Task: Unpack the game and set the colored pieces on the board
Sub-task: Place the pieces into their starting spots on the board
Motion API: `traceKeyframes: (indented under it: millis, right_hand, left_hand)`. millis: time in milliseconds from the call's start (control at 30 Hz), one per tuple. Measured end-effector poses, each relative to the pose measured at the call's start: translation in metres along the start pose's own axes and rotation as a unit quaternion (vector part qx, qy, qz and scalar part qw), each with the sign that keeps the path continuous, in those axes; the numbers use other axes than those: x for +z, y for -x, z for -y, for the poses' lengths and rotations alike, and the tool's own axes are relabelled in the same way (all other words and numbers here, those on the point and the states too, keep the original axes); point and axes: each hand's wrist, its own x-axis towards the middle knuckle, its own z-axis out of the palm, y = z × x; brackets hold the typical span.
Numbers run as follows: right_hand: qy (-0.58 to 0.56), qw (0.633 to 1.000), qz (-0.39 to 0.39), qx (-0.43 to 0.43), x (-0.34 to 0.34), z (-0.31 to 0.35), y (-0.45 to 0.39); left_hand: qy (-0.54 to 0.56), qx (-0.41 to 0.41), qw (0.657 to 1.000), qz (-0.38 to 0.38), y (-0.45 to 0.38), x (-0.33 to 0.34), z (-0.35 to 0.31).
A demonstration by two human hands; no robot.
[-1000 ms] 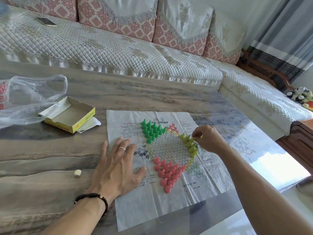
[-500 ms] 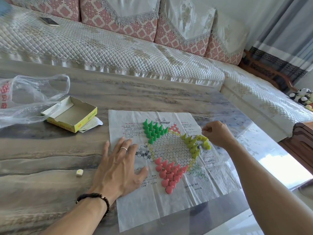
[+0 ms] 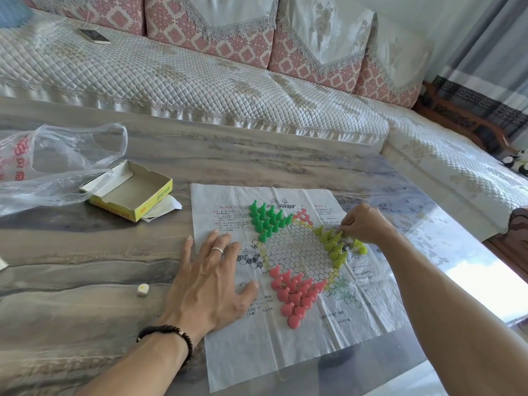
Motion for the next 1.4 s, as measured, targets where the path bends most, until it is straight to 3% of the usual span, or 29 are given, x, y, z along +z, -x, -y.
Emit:
traceKeyframes:
  millis: [400, 700, 967, 1400]
  right_hand:
    - [-0.008, 1.000, -0.007, 0.016, 0.002, -0.004, 0.003]
    - [-0.126, 0.984, -0.120, 0.025, -0.006, -0.027, 0.021]
    - [-0.211, 0.970, -0.120, -0.015, 0.001, -0.024, 0.049]
    - [-0.148, 0.980, -0.123, -0.058, 0.022, -0.016, 0.051]
  left_hand:
    - [-0.001, -0.001, 1.000, 0.000, 0.000, 0.001, 0.001]
    - [-0.002, 0.003, 1.000, -0.006, 0.000, 0.003, 0.001]
    - [0.003, 0.001, 1.000, -0.013, -0.001, 0.005, 0.001]
    - [0.006, -0.001, 1.000, -0.017, -0.001, 0.006, 0.002]
